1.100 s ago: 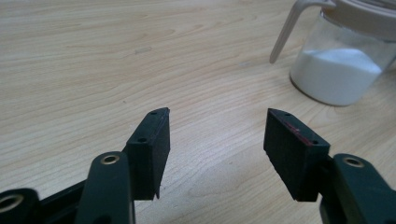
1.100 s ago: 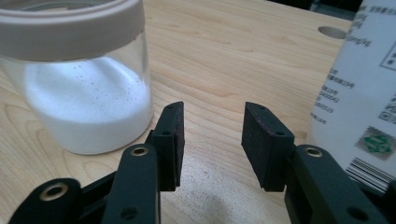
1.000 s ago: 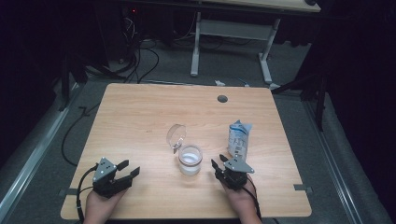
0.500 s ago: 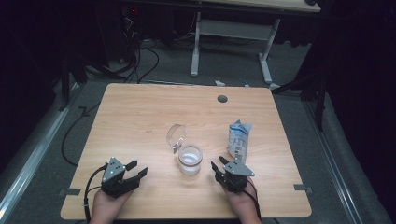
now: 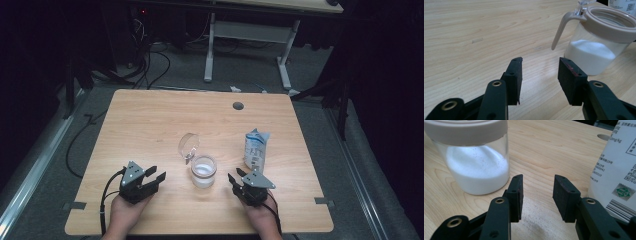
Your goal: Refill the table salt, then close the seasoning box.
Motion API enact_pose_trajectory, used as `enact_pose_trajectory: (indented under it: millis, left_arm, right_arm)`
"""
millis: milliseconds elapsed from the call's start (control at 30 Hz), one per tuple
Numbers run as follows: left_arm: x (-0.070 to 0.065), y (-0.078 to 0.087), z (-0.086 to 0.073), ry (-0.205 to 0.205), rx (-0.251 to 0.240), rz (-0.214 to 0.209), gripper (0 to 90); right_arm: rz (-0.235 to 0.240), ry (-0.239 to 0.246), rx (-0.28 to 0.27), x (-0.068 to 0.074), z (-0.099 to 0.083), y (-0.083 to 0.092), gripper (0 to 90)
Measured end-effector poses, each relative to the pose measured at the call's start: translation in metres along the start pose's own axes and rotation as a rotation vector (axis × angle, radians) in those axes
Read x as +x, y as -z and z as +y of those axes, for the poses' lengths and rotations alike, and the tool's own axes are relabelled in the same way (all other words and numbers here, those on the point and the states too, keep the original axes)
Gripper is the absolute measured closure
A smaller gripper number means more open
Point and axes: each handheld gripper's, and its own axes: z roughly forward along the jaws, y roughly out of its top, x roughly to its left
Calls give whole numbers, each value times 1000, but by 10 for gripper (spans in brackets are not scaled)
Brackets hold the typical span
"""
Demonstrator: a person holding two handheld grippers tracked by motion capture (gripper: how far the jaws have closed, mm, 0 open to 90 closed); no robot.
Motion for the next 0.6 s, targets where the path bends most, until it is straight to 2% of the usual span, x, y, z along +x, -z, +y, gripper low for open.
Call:
enact_pose_trajectory:
  millis: [133, 267, 333, 433, 600]
  left_arm:
    - [-6, -7, 7, 6, -2, -7, 605]
    - [-10, -14, 16, 32, -16, -9, 708]
    - [-13, -18, 21, 33, -30, -12, 760]
    - [-18, -27, 28, 60, -45, -15, 825]
    - [-23, -40, 29, 43, -49, -12, 886]
  right_arm:
    - [2, -7, 9, -1, -1, 0, 632]
    - [9, -13, 13, 1, -1, 1, 661]
    - [12, -9, 12, 2, -1, 1, 695]
    - [14, -4, 10, 3, 1, 2, 744]
    - [24, 9, 10, 6, 2, 3, 840]
